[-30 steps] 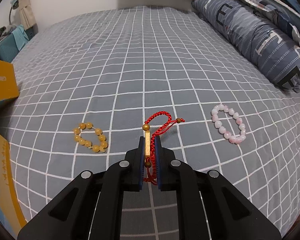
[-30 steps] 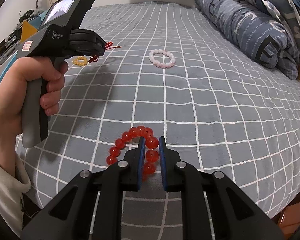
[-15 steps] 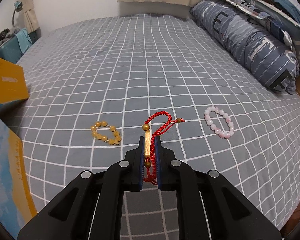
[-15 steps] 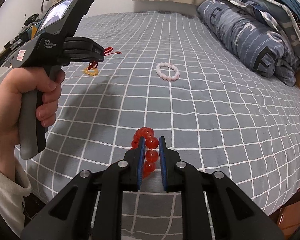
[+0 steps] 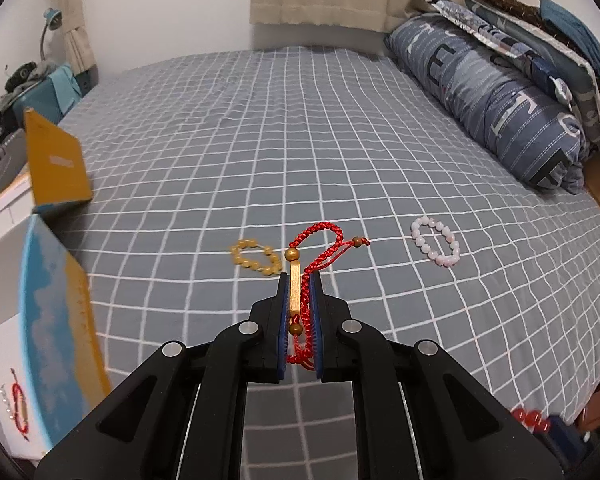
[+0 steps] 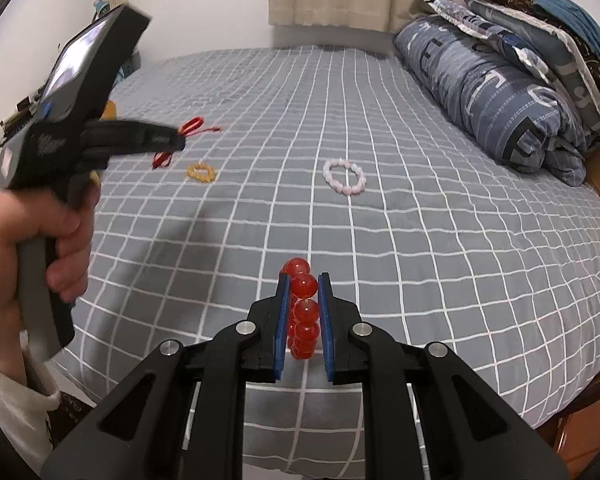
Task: Organize jewelry
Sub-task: 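Carry the red string and red bead bracelets over the white box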
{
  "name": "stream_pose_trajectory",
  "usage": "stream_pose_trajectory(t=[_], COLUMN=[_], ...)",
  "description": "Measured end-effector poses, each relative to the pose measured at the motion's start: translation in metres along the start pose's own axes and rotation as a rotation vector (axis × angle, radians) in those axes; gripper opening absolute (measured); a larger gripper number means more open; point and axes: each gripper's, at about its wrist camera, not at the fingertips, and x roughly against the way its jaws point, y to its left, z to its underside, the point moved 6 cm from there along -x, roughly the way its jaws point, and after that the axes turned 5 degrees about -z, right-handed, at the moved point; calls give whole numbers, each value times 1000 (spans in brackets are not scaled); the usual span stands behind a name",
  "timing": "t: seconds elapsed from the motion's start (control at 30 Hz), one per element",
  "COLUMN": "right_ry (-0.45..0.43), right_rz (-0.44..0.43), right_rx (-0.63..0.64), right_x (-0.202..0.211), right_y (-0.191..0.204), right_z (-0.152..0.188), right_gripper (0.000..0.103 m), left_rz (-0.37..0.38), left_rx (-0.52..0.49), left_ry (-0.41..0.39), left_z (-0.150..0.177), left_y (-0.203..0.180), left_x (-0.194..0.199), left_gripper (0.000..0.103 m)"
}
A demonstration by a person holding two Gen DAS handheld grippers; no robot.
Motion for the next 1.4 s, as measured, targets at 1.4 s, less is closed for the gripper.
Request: stream_pose_trajectory(t=[1.4], right_ry=[-153], right_rz=[-254], right_rx=[269], right_x=[4], right_y=[303], right_z=[-98], right_gripper=[13], left_rz=[-307], left_rx=[334], left_ry=[-78], left_z=[100], left_y=[329], left_x=[153], left_gripper=[9])
